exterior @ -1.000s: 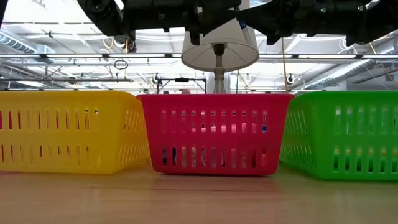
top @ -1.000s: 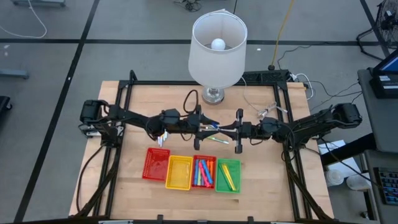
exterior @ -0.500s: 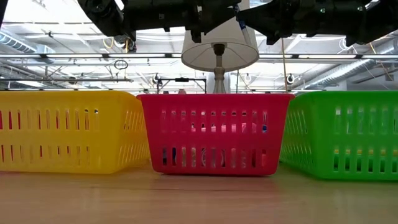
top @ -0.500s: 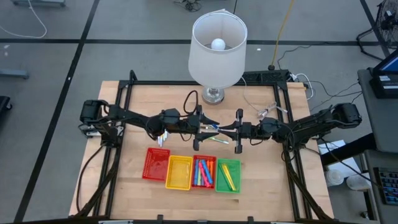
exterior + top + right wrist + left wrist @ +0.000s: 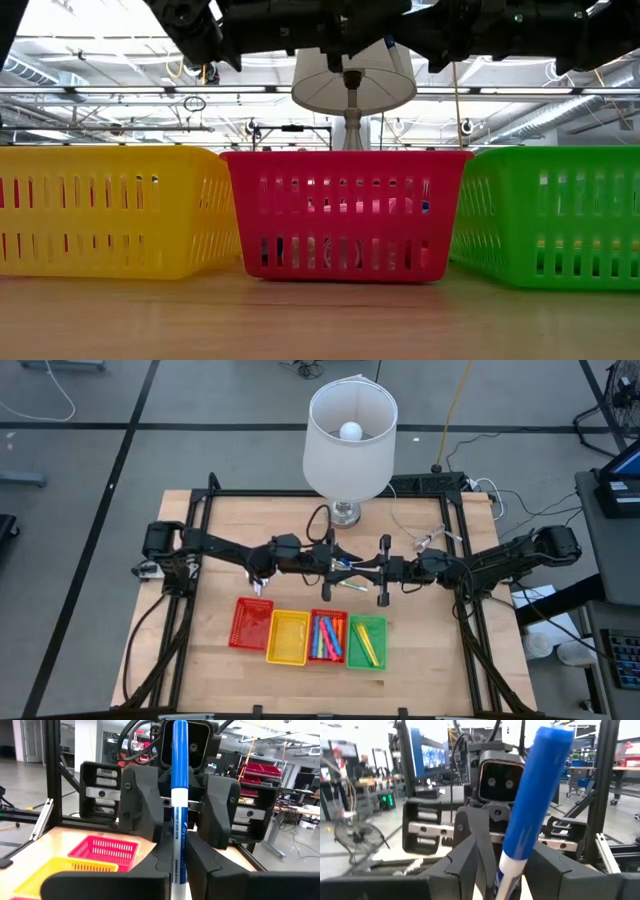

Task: Pick & Place Markers
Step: Put the blue marker into the yellow bin

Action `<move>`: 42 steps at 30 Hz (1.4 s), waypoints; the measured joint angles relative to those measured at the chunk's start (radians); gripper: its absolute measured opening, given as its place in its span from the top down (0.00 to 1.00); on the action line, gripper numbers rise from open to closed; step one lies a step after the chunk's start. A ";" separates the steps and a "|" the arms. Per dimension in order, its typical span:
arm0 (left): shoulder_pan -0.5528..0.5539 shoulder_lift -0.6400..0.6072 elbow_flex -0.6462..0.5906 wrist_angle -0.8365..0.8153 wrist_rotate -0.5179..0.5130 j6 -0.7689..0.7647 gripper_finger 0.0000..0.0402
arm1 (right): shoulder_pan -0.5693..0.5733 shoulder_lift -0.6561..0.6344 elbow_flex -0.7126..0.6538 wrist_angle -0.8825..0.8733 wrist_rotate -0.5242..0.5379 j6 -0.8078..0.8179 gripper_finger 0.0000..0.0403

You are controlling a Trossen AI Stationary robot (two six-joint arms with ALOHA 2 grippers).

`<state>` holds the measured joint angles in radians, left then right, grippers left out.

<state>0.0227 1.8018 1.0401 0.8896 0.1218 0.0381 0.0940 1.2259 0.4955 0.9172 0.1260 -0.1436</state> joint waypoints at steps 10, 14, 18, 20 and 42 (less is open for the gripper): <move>0.004 -0.081 -0.004 -0.148 0.028 0.065 0.65 | 0.025 -0.006 0.000 0.006 0.003 -0.037 0.96; 0.004 -0.103 -0.004 -0.189 0.032 0.064 0.67 | 0.031 -0.006 0.001 0.017 0.007 -0.049 0.96; -0.003 -0.103 -0.004 -0.189 0.028 0.064 0.67 | 0.032 -0.006 0.001 0.017 0.005 -0.052 0.96; -0.003 -0.103 -0.004 -0.192 0.028 0.064 0.67 | 0.032 -0.007 0.001 0.016 0.003 -0.051 0.96; -0.029 -0.279 -0.002 -0.469 -0.055 0.079 0.91 | 0.032 -0.006 -0.002 -0.092 0.149 0.004 0.83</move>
<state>-0.0059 1.5230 1.0378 0.4209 0.0667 0.1169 0.1261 1.2197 0.4939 0.8248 0.2751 -0.1397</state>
